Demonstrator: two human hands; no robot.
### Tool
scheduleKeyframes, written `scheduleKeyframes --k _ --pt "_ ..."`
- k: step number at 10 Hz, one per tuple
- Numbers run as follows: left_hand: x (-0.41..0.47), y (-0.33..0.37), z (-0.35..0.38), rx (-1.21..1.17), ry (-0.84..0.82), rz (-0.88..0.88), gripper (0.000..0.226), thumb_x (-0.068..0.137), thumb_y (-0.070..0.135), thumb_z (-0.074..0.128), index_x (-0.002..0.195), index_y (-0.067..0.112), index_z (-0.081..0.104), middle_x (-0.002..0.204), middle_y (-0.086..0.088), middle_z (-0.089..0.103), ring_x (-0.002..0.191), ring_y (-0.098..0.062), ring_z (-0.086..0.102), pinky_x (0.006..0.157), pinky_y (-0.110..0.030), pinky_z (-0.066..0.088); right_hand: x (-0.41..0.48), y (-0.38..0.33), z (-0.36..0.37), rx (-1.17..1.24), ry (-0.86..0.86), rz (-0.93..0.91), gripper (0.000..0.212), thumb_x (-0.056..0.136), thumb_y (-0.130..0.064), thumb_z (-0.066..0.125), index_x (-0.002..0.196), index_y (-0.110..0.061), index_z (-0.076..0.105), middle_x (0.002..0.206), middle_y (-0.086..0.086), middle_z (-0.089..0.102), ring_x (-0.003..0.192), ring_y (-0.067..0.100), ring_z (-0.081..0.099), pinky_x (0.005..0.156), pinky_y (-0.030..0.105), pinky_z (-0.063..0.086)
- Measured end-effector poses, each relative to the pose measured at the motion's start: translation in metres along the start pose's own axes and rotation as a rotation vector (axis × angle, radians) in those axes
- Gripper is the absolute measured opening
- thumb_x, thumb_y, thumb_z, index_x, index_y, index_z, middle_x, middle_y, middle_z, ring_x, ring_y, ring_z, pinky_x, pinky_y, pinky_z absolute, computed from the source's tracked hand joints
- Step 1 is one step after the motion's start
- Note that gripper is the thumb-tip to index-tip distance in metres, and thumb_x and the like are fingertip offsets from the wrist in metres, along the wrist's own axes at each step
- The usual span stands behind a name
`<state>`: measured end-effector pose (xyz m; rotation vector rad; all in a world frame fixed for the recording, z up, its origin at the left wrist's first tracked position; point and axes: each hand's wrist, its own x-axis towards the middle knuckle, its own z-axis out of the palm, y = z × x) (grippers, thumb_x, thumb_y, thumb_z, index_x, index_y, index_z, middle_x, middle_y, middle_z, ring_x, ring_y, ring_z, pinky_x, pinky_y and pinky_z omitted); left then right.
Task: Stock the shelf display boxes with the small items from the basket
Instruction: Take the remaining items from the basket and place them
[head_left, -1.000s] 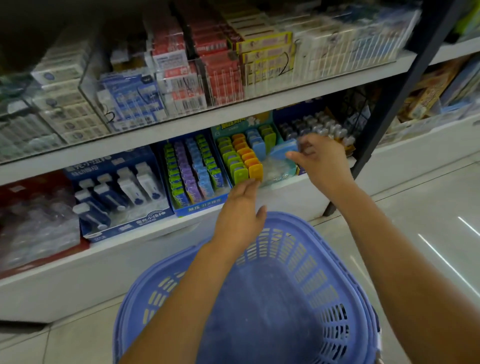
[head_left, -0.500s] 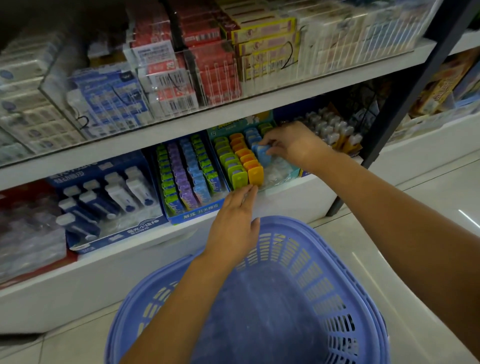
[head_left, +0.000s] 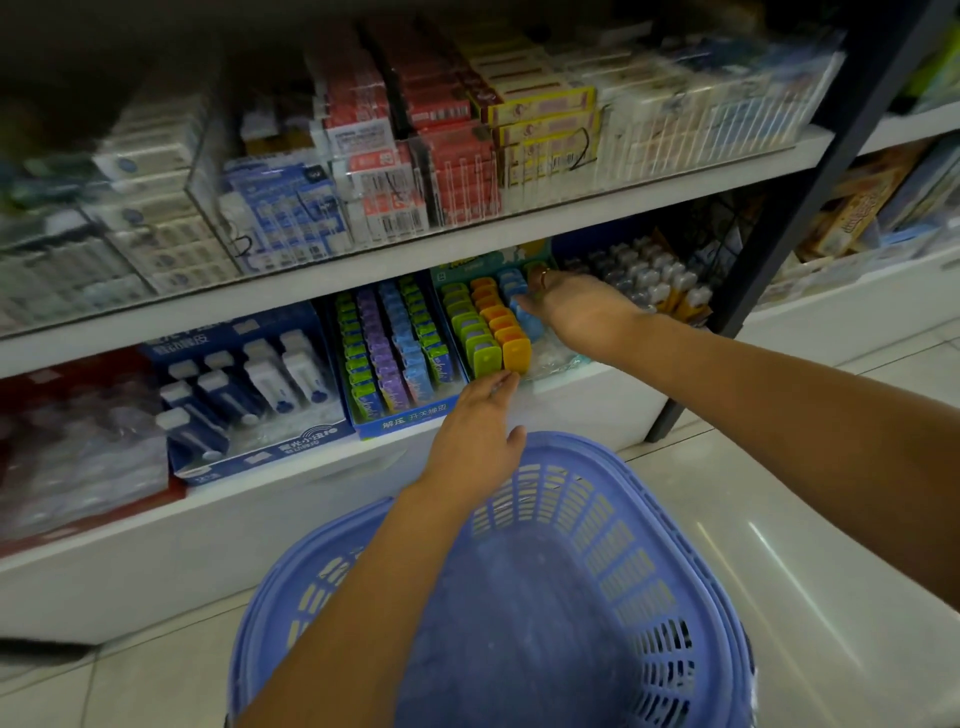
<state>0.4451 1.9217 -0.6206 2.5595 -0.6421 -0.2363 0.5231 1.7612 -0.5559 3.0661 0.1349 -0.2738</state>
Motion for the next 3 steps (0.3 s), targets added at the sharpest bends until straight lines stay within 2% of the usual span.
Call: scheduleKeyframes --k 1,2,3 --pt "-0.003 0.001 -0.007 -0.021 -0.046 -0.011 0.063 0.096 0.024 0.051 0.151 0.016 0.020 0.158 0.000 0.018 0.143 -0.019 0.019 0.116 -0.029 0.020 -0.015 -0.008 -0.009 0.008 -0.029 0.103 0.050 0.100 -0.011 0.040 0.148 -0.012 0.024 0.147 0.018 0.029 0.131 0.035 0.038 0.098 0.041 0.042" --pt "-0.012 0.003 -0.015 -0.074 -0.061 -0.043 0.062 0.096 0.024 0.051 0.150 0.015 0.023 0.158 -0.001 0.018 0.143 -0.020 0.023 0.115 -0.030 0.022 -0.027 -0.005 -0.005 -0.158 0.059 0.019 0.057 0.098 -0.006 0.040 0.149 -0.018 0.019 0.144 0.019 0.032 0.127 0.037 0.039 0.089 0.043 0.046" --pt "-0.025 0.007 -0.030 -0.126 0.021 -0.065 0.055 0.095 0.023 0.053 0.146 0.014 0.034 0.154 -0.005 0.027 0.139 -0.023 0.031 0.111 -0.030 0.026 -0.049 -0.003 -0.009 -0.173 0.012 0.007 0.058 0.100 -0.017 0.040 0.150 -0.026 0.013 0.148 0.017 0.027 0.127 0.037 0.036 0.089 0.041 0.045"
